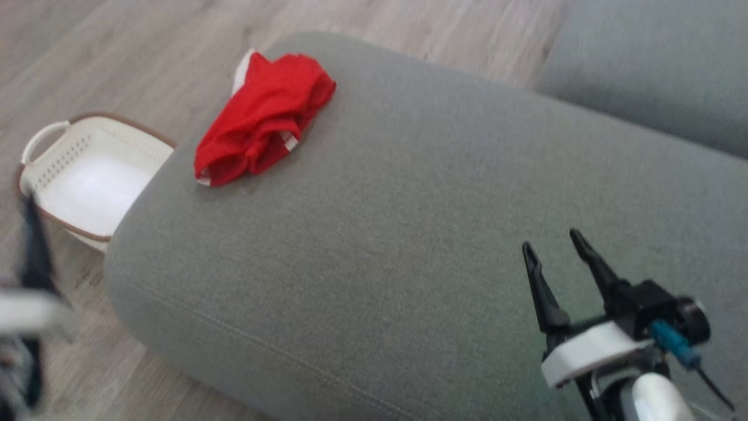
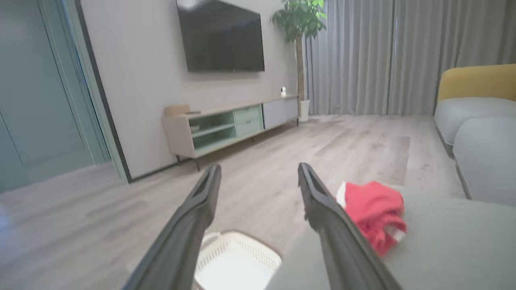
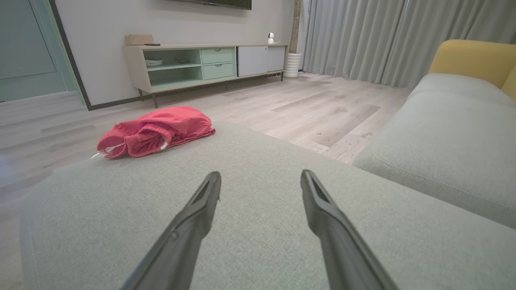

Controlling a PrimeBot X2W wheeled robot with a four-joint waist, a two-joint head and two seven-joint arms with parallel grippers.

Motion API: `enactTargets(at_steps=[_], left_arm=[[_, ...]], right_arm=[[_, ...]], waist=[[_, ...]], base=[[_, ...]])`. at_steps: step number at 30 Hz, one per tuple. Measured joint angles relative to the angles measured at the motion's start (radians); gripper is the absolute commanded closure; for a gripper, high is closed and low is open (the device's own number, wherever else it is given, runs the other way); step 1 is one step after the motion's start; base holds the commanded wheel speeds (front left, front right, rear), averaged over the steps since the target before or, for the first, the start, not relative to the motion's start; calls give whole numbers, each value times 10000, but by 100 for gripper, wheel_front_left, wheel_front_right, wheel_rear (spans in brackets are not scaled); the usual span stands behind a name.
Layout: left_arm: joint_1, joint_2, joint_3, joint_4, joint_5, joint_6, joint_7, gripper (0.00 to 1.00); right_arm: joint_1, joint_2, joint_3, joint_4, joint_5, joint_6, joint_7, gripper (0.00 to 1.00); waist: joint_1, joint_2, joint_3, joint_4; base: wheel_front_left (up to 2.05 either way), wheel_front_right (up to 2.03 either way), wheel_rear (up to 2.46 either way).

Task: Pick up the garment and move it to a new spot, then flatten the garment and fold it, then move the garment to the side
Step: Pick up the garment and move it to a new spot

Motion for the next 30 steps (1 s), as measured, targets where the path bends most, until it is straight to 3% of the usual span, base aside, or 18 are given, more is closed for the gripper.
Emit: enactTargets(at_steps=[3,8,21,30], left_arm=[[-1683,541,190,495,48,-401,378,0],[-3785,600,-127,2615,-73,-1081,1143,0],[-6191,-1662,-1937,7175,-474,-3300,1684,0],[-7407,-1967,-2094,9334,-439,-3294,1446,0]], right_arm=[[-442,-2,-6,-556,-397,0,397,0],[-1380,-21,159,-1277,-951,0,974,0],[-1792,-48,293,-2462,-1952,0,1931,0],[-1876,-77,219,-2932,-2234,0,2077,0]], waist=[[0,0,505,-131],[3,0,1491,-444],[3,-1,3964,-1180],[2,-1,5048,-1487]], base=[[0,0,0],[0,0,0],[0,0,0],[0,0,0]])
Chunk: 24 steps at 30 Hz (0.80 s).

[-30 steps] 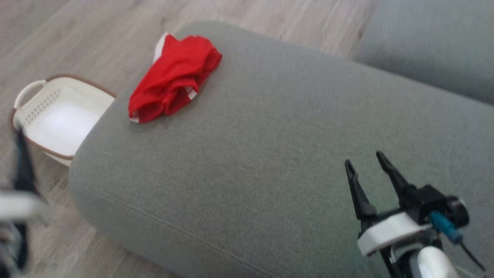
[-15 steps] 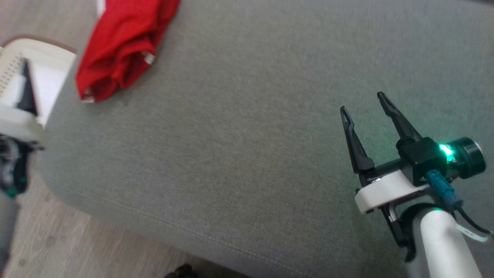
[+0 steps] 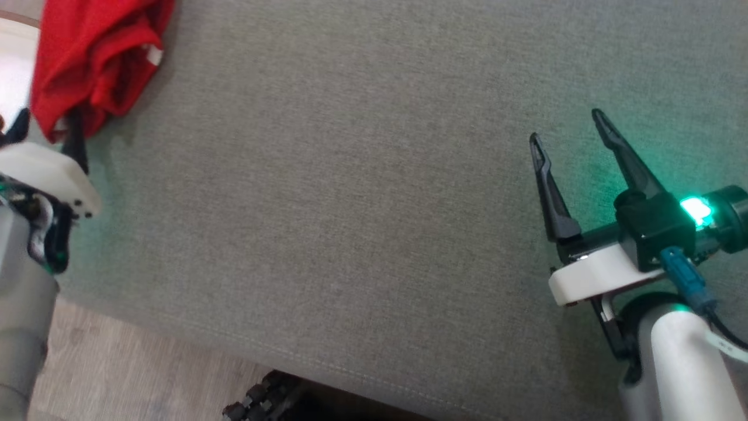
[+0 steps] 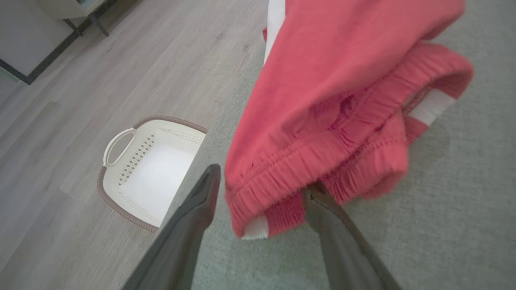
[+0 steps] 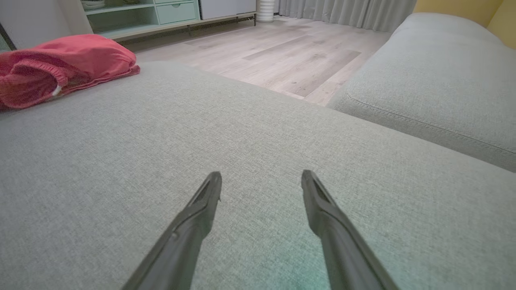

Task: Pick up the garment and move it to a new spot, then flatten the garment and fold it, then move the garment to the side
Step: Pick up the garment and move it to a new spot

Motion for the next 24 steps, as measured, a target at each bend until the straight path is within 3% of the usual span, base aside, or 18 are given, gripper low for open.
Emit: enactTargets(at_steps=[3,5,6,12,20,24], left_arm=[[-374,-42,-4,522,132,94,-267,1],[-580,-67,-2,819,230,128,-527,77],[-678,-86,-4,941,244,171,-719,100],[-1149,-36,-155,1448,675,178,-1540,100],[-2155,1028,-767,1348,1574,-69,-1856,100],[-2509,1195,-1158,991,1916,-276,-1572,100]], right_arm=[[-144,-4,-36,-44,-23,0,0,0],[-156,-6,-67,-73,-23,0,-2,0],[-156,-6,-92,-73,-23,0,-4,0],[-157,-12,-127,173,65,0,-259,0],[-154,-10,-215,1093,1080,0,-1037,0],[-117,-10,-245,1588,1546,0,-1444,0]], waist=[[0,0,199,-103],[0,0,283,-155],[0,0,305,-177],[-2,0,27,-291],[-3,1,-1050,-660],[-3,1,-1631,-894]], base=[[0,0,0],[0,0,0],[0,0,0],[0,0,0],[0,0,0],[0,0,0]])
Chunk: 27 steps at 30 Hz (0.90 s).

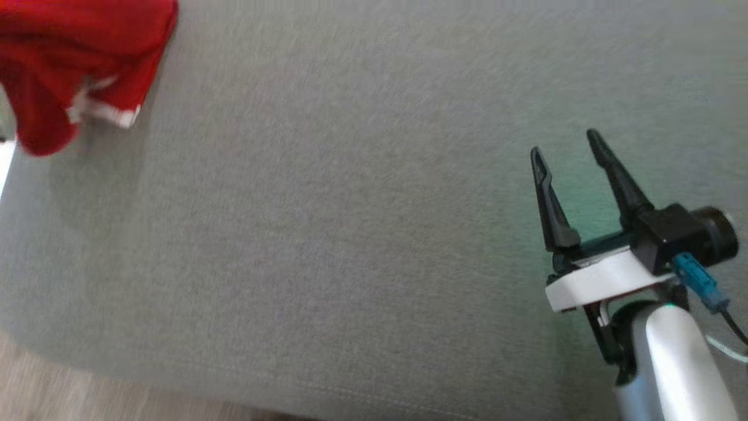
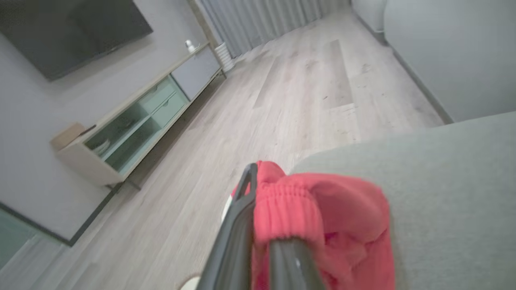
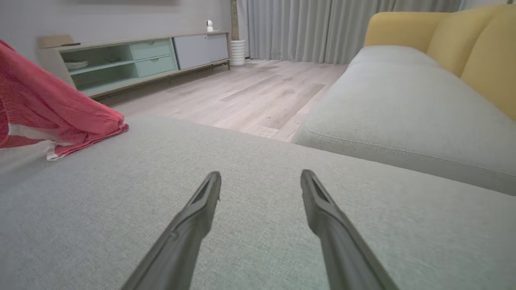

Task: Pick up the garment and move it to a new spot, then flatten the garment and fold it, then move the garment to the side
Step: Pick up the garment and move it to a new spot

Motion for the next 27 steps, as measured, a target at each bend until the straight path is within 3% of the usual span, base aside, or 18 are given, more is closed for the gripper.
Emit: enactTargets(at_steps=[5,12,18,23,27], left_arm=[[-271,-81,-617,-989,263,-270,782,100],[-272,-738,-1448,-2922,205,-529,2019,100],[-226,-1208,-1473,-4819,-786,-604,3058,100],[29,-1264,-1421,-6180,-1279,-280,3599,100],[890,-1271,-1409,-6473,-1561,65,3733,100]], right_arm=[[303,4,10,765,704,0,-575,0],[856,21,44,1509,1308,0,-1032,0],[1327,31,21,1699,1429,0,-1191,0],[1453,38,29,1685,1438,0,-1233,0],[1409,40,86,1615,1438,0,-1264,0]], waist=[[-1,0,-1085,-547],[-2,0,-2428,-1717],[-2,1,-3271,-2730],[-2,1,-3459,-3375],[2,1,-3021,-3578]], base=[[0,0,0],[0,0,0],[0,0,0],[0,0,0],[0,0,0]])
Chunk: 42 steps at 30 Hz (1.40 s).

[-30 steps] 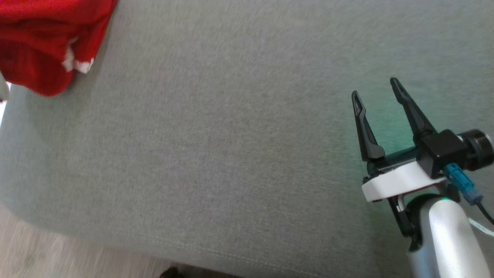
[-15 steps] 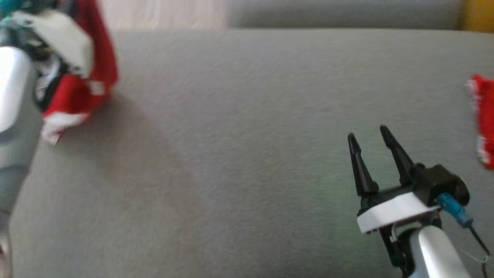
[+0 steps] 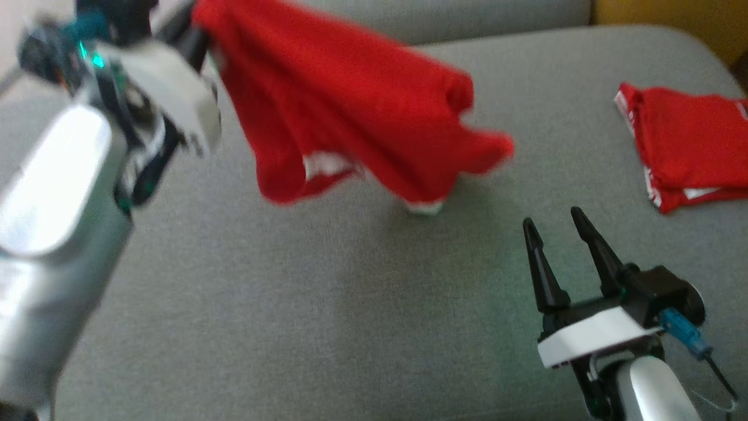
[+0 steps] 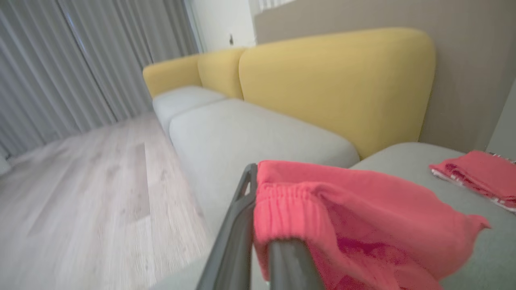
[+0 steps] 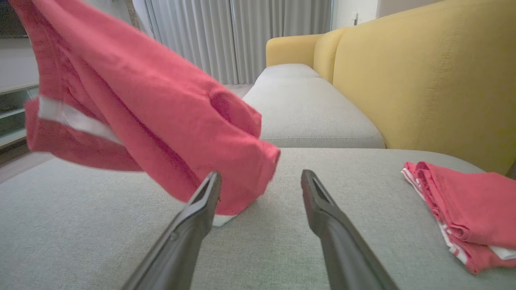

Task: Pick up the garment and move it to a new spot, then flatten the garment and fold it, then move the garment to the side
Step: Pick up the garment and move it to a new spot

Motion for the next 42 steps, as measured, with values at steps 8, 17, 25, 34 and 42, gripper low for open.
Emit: enactTargets(at_steps=[8,17,25,34,42], left_arm=[[1755,-6,274,1916,-435,430,-918,100],[1775,17,337,3294,-376,111,-2153,0],[1982,4,303,3415,-391,-148,-2577,0],[3953,-171,75,2798,-861,-142,-2836,0],[5561,-211,-84,1716,-1039,286,-3045,0]], right_arm=[[-1090,8,142,-169,-17,0,-77,0],[-1240,10,-203,50,-128,0,-190,0],[-1164,10,-274,274,-184,0,-184,0],[-232,12,-539,510,-196,0,-100,0],[572,21,-836,437,-240,0,19,0]], waist=[[2,0,1622,-491],[2,-1,2355,-838],[-1,0,1601,-330],[-3,0,290,298],[-4,0,-675,938]], base=[[0,0,0],[0,0,0],[0,0,0],[0,0,0],[0,0,0]])
